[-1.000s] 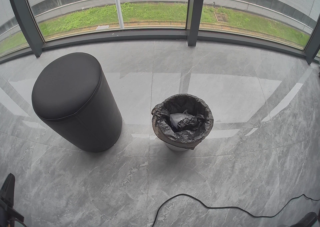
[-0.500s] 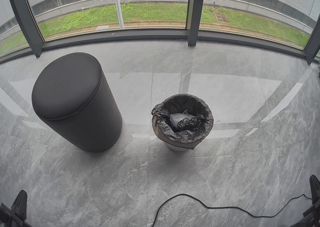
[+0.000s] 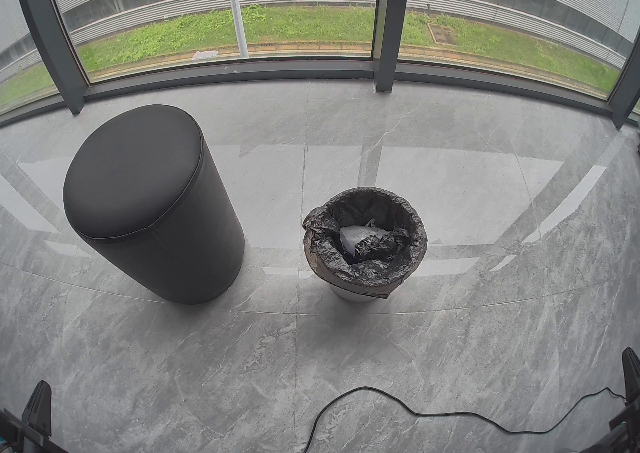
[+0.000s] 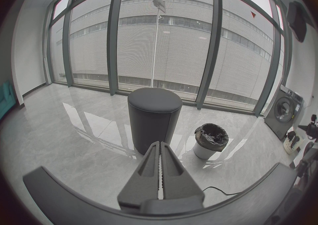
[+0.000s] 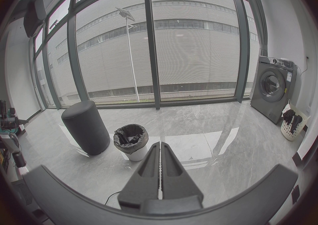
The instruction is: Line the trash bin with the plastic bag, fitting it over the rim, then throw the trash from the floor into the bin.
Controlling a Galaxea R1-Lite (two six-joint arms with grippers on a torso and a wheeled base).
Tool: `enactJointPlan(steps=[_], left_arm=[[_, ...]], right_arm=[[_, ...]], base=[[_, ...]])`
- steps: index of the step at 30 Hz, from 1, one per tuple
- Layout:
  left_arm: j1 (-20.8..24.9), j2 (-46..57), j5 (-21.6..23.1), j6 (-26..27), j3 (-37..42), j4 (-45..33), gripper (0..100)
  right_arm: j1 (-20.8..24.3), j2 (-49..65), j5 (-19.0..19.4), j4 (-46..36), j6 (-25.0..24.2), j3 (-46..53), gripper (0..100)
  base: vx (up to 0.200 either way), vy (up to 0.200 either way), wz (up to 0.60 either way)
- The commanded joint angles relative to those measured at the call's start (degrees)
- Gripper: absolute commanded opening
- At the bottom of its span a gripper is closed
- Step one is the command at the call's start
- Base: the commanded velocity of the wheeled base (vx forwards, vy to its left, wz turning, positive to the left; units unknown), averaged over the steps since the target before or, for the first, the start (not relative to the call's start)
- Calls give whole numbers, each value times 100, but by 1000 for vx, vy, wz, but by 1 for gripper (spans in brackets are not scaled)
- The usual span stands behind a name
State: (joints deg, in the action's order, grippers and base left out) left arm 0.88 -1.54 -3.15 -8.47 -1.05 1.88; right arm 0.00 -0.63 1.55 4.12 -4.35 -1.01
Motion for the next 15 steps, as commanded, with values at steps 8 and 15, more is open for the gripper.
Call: enactJointPlan(steps=[8, 15], left_arm=[[-61, 154, -951, -990, -176, -504, 0], [-70, 145, 1070, 1489, 105, -161, 0]], right_arm=[[0, 63, -58, -8, -22, 101, 0], [0, 63, 100, -17, 119, 101, 0]], base=[[0, 0, 0], [0, 0, 0]])
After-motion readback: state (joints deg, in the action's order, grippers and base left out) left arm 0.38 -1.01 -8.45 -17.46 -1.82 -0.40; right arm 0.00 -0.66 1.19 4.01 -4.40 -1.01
